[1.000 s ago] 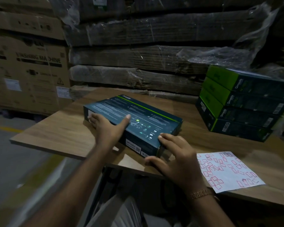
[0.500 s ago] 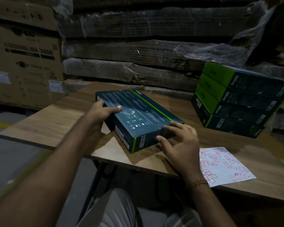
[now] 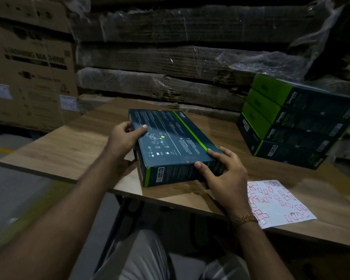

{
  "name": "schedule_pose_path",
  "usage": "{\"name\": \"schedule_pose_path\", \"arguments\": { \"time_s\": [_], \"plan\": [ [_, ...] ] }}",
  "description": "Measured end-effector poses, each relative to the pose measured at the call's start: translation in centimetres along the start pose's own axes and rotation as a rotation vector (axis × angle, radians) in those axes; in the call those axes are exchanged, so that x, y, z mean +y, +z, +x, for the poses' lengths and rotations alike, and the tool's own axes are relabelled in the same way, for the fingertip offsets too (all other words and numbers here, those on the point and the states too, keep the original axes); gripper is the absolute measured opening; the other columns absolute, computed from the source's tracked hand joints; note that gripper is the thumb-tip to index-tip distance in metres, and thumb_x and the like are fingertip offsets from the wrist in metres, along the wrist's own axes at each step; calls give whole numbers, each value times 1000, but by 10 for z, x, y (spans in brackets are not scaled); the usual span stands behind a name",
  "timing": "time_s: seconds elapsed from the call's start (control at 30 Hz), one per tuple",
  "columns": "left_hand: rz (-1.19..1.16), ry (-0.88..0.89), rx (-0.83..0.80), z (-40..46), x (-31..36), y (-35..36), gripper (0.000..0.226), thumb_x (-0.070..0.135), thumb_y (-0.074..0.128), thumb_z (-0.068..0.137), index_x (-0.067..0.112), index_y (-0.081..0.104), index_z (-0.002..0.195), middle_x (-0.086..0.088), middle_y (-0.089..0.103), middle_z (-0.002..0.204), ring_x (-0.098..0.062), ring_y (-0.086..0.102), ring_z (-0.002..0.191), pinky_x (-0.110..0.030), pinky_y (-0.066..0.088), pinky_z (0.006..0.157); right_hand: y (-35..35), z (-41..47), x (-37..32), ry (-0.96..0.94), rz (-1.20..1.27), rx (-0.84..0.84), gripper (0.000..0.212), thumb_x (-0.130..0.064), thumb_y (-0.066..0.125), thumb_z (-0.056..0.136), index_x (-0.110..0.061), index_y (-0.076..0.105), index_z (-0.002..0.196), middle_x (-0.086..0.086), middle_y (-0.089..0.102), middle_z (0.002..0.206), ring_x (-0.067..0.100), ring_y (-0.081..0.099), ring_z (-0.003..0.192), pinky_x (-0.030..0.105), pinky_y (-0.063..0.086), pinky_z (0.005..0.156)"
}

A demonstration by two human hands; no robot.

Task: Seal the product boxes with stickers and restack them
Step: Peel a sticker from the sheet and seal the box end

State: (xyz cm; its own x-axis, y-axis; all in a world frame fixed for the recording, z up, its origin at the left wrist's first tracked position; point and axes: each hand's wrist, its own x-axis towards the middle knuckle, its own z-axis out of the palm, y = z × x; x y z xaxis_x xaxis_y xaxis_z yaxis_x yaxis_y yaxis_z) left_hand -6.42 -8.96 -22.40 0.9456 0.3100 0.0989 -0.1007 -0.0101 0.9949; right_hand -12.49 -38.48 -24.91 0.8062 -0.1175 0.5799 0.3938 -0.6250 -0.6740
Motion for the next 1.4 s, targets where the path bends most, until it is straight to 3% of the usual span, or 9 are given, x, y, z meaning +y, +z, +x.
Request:
{"name": "schedule_pose_path", "arguments": {
  "time_s": [0.1,0.2,0.33,0.53,0.73,0.87,1.03,1.17,1.4],
  "plan": [
    [64,37,113,-15,-9,6,49,49,78,95,21,66,134,3,77,117,-14,76,100,-33,63,75,1,0,0,1,9,33,59,-57,90,75,-28,80,124,-3,61,146,7,54,134,20,43,108],
    [70,47,15,-25,-15,6,71,58,82,87,22,57,143,4,72,127,-17,75,110,-47,64,93,1,-2,0,-15,-18,50,61,-60,89,75,-26,79,125,-1,62,145,8,56,133,28,48,110],
    [102,68,-71,-37,-15,10,65,55,82,88,29,46,136,5,67,127,-17,72,112,-47,62,97,0,-3,1,-22,-26,55,62,-60,88,76,-25,79,127,0,62,146,10,55,135,26,46,109],
    [293,220,187,-44,-12,15,53,68,64,96,23,64,123,4,70,116,-10,70,105,-37,63,87,0,-4,1,-41,-63,91,62,-63,88,75,-24,80,123,-1,63,143,11,56,133,36,53,109],
    [189,209,-55,-56,-3,13,75,82,54,90,27,67,139,15,74,122,7,69,108,-24,60,95,1,-8,0,-76,-135,154,60,-67,87,74,-21,82,112,-1,66,131,15,62,122,42,57,100],
    [178,252,-111,-64,-2,20,71,65,57,96,25,52,155,26,63,114,21,63,103,1,46,70,3,-9,1,-100,-164,156,59,-67,86,76,-22,79,112,-3,63,128,18,63,120,45,58,96],
    [374,511,-86,-71,-7,15,92,88,60,83,28,55,153,7,49,161,-8,53,139,-28,53,103,1,-9,-2,-106,-146,112,68,-77,80,72,-28,73,119,-7,55,134,13,54,128,42,56,101],
    [625,757,-134,-75,-12,21,79,77,74,80,26,70,139,9,53,158,-9,47,146,-39,51,113,1,-9,-4,-110,-173,89,75,-81,75,70,-29,70,124,-7,53,134,14,51,128,42,55,102],
    [770,759,-149,-73,-17,22,76,81,63,86,29,70,140,8,63,150,-7,46,147,-45,51,114,1,-11,-5,-102,-195,76,69,-72,80,74,-29,69,127,-6,54,134,14,51,128,36,54,100]
  ]
}}
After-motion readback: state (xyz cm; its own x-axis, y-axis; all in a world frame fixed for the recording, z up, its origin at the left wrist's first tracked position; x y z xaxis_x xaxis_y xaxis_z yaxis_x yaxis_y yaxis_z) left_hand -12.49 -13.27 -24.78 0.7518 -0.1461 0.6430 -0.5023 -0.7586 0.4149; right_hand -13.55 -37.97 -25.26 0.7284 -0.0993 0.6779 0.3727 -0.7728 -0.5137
